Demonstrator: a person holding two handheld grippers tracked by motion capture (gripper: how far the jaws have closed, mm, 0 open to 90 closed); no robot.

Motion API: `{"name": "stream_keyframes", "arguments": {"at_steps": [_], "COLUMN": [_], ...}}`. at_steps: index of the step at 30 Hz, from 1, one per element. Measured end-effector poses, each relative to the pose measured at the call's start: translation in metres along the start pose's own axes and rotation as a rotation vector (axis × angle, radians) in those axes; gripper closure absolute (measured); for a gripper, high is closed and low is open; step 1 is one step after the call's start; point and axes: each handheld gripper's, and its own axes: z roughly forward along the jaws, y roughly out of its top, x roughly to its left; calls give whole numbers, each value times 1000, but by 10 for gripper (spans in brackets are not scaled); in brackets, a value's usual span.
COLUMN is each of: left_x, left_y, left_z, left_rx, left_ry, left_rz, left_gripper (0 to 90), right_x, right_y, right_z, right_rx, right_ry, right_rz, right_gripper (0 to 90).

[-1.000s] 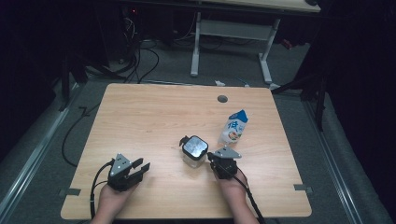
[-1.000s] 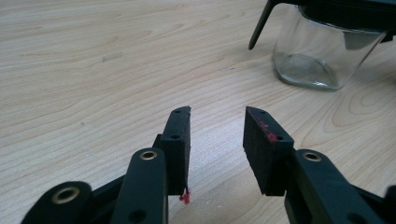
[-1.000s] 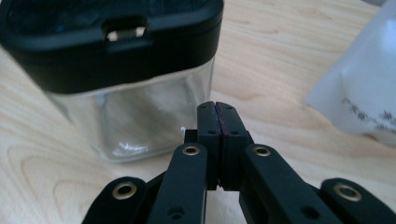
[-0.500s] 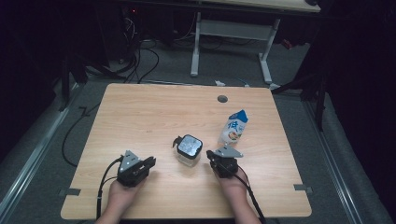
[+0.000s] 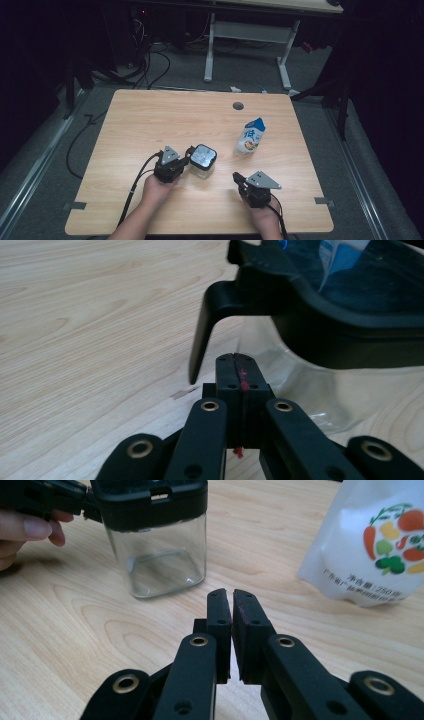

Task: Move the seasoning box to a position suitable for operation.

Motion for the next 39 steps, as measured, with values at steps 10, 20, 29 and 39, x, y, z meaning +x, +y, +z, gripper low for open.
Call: {"name": "stream_keyframes", "arguments": {"at_steps": [10,20,29,39], "left_x": [-27,-23,-18,-16], "left_y": [-6,-3,13,34], "left_z": [-24,-46,-56,-50], "left_rx": [-30,-47,-89,-42], "left_ry": [26,98,94,47], "left_rz": [0,-15,-7,-11], "left_gripper": [853,696,589,756], "right_x": [0,-6,-8,-11], "right_y": [-1,-4,-5,-6], "right_z": [-1,0,0,-2], "right_rx": [-4,17,20,7], "right_ry": [3,2,-1,8], "right_rz": [-3,40,42,43], "right_gripper": [853,858,836,811]}}
